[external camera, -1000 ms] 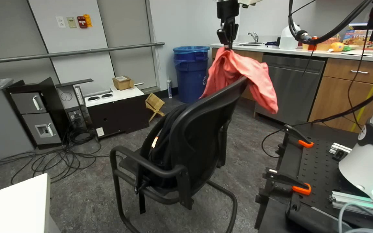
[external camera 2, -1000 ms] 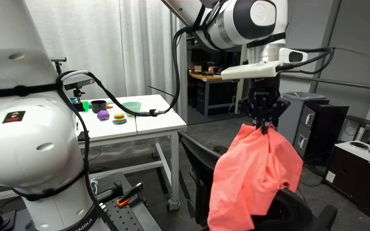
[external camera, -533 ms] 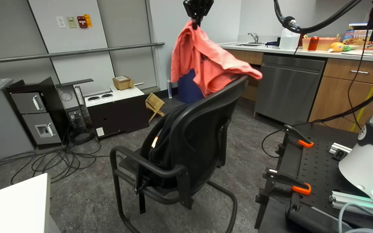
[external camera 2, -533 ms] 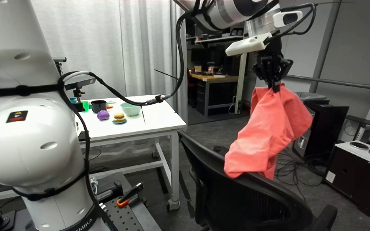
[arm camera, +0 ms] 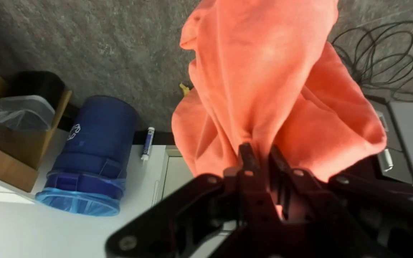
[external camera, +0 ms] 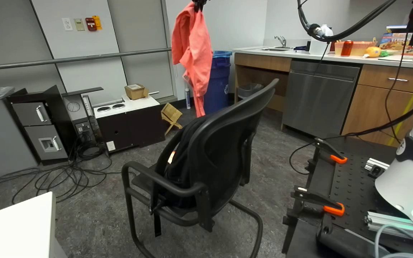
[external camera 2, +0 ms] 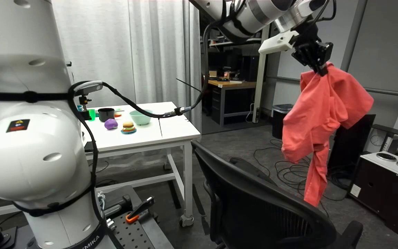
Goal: Put the orange cloths on the seat
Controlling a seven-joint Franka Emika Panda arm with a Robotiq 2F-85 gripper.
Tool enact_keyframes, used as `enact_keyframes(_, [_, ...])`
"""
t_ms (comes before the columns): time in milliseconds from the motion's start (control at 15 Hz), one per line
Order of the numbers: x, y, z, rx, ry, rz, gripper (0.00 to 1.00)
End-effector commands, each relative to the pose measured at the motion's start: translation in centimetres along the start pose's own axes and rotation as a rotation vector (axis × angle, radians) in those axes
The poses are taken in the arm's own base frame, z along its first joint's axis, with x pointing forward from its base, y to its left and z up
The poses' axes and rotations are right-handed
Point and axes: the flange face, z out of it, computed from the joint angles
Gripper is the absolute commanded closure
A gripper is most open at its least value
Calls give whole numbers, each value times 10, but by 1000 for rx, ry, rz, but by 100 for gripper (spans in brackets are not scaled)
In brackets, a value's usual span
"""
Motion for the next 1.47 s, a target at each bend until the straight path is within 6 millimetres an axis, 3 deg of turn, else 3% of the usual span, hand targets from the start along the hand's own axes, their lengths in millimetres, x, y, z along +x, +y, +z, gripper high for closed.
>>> enact_keyframes(0, [13, 1, 16, -68, 42, 34, 62])
enact_keyframes(67, [11, 2, 21, -80, 34, 32, 61])
enact_keyframes(333, [-4, 8, 36, -76, -47, 15, 32])
enact_keyframes(600, [-18, 14, 37, 22, -183, 16, 2])
enact_keyframes(1000, [-31, 32, 19, 107, -375, -42, 0])
enact_keyframes(1400, [-42, 53, -18, 106, -482, -129, 0])
